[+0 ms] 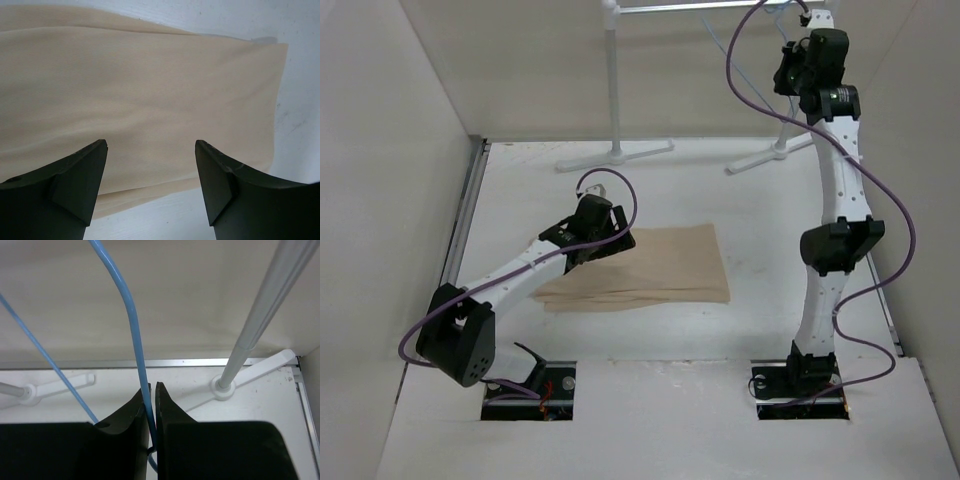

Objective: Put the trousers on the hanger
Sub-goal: Grab a hanger with the right arm, then place trousers on hanger

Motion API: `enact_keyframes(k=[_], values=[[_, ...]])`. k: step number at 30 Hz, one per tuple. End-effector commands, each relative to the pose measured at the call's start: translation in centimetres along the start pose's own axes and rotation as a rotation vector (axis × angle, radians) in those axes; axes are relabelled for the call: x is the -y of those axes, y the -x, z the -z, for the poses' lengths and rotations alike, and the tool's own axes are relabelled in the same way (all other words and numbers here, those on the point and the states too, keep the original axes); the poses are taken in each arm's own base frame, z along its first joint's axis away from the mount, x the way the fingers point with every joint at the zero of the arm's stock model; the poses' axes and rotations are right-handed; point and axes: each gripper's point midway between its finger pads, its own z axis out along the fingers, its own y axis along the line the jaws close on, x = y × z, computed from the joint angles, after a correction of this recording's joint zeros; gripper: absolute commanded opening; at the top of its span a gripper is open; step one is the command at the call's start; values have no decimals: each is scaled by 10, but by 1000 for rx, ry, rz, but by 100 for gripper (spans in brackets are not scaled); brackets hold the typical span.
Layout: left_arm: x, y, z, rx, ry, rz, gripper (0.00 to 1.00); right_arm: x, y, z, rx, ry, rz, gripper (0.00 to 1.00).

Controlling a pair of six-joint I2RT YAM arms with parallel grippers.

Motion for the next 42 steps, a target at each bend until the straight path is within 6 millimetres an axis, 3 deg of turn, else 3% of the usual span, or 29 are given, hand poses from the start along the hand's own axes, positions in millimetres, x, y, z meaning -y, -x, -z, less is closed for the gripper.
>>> enact_keyframes(k=[1, 12, 19, 23, 29, 34, 40, 42], values=[[8, 18, 14, 75, -46, 6, 69, -18, 59, 52, 171, -35, 57, 1], [18, 22, 21, 89, -90, 1, 69, -11, -10, 73, 59, -159, 79, 0], [31, 22, 27, 94, -125, -15, 69, -18, 16, 92, 176, -212, 91, 0], [40, 32, 35, 114, -146, -9, 69, -25, 7, 107, 160, -217, 101, 0], [78, 61, 58, 162, -245, 12, 64, -42, -49, 135, 84, -176, 57, 0], [115, 83, 82, 189, -373, 87, 57, -63, -121, 168, -22, -123, 0, 0], [156, 89, 98, 169, -553, 205, 36, -72, -198, 220, -139, -141, -92, 0], [171, 87, 98, 155, -601, 239, 36, -76, -220, 237, -178, -153, -125, 0]])
